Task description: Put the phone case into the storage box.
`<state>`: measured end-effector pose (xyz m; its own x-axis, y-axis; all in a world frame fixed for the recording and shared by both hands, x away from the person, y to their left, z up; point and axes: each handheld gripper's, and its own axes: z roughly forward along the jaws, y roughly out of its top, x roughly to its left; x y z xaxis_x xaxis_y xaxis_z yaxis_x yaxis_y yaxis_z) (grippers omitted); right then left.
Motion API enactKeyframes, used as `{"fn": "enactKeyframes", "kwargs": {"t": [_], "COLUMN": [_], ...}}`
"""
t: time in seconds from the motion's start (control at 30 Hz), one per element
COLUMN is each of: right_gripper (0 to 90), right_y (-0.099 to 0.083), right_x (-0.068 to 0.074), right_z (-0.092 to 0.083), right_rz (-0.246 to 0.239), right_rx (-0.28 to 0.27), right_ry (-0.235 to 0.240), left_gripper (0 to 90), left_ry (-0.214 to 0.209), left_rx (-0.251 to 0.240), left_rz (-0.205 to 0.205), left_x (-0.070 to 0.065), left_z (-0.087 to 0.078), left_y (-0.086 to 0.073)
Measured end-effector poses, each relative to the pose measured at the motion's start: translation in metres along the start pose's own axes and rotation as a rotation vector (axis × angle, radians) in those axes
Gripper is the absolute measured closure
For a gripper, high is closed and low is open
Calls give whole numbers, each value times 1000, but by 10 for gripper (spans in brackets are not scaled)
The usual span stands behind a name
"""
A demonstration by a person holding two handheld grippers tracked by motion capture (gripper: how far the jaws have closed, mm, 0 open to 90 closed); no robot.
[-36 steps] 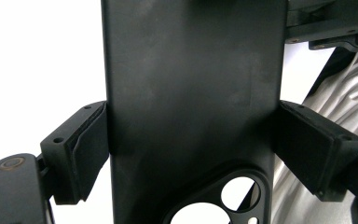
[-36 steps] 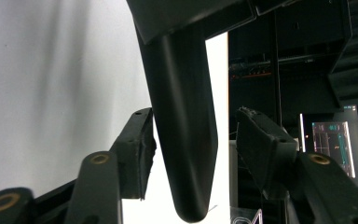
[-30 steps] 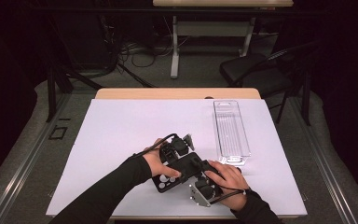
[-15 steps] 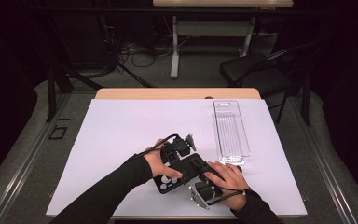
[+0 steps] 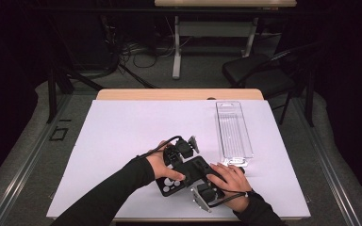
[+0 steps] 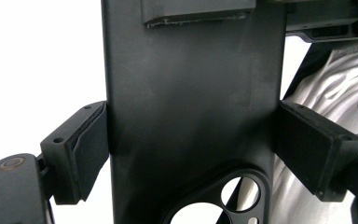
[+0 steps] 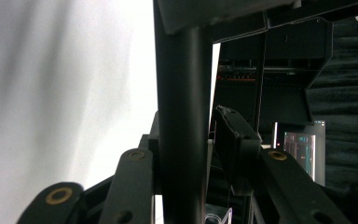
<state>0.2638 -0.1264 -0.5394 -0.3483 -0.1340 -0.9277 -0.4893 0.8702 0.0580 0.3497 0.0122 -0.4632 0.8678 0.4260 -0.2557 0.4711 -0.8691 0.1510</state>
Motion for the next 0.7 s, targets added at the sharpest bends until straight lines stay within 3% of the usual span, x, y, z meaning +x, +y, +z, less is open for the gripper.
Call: {"fn": "enactKeyframes", "kwargs": {"t": [0.7], "right_gripper": [779], "right_y": [-1], "right_x": [2], "right_z": [1], "right_rz": [-14], "right_rx": [-3], "right_ry": [1], "left_gripper": [143], "left_ry": [-21], "left_rx": [-2], "left_rz": [-6], "left_x": [1], "left_z": [2], "left_y": [0]}}
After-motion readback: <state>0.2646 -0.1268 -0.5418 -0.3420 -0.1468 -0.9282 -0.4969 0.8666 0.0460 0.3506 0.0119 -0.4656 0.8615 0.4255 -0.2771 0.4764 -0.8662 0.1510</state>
